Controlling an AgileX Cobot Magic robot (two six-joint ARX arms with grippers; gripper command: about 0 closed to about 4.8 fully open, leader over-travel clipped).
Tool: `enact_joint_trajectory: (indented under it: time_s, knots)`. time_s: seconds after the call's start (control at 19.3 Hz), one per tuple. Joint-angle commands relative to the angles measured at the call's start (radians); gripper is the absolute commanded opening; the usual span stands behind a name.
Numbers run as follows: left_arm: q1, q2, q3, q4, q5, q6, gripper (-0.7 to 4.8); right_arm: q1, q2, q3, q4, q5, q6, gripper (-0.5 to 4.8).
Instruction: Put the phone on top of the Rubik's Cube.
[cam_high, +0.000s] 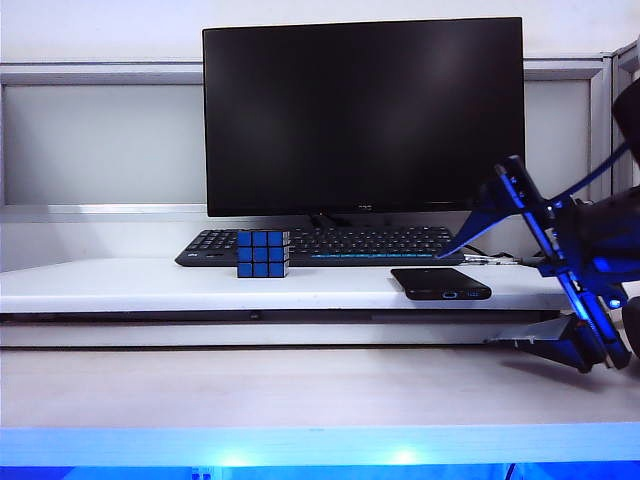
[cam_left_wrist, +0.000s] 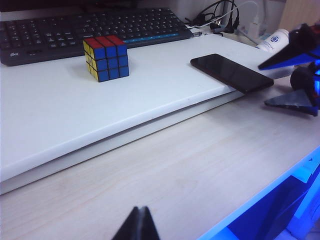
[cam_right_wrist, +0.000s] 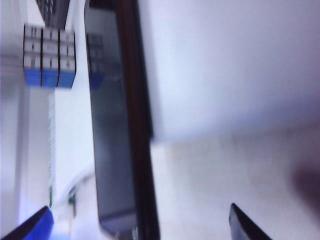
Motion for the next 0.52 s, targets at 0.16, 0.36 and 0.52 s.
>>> enact_joint_trajectory:
  time_s: [0.16, 0.36, 0.52]
  knots:
    - [0.001, 0.0, 0.005, -0.036, 0.015, -0.003, -0.05, 0.0, 0.005, 0.011, 0.037, 0.082, -0.006, 4.37]
    - [0.001, 0.0, 0.005, -0.036, 0.014, -0.003, -0.06, 0.0, 0.005, 0.011, 0.051, 0.083, -0.006, 2.24]
    - [0.001, 0.0, 0.005, -0.036, 0.013, -0.003, -0.06, 0.0, 0.005, 0.011, 0.06, 0.085, -0.006, 1.54]
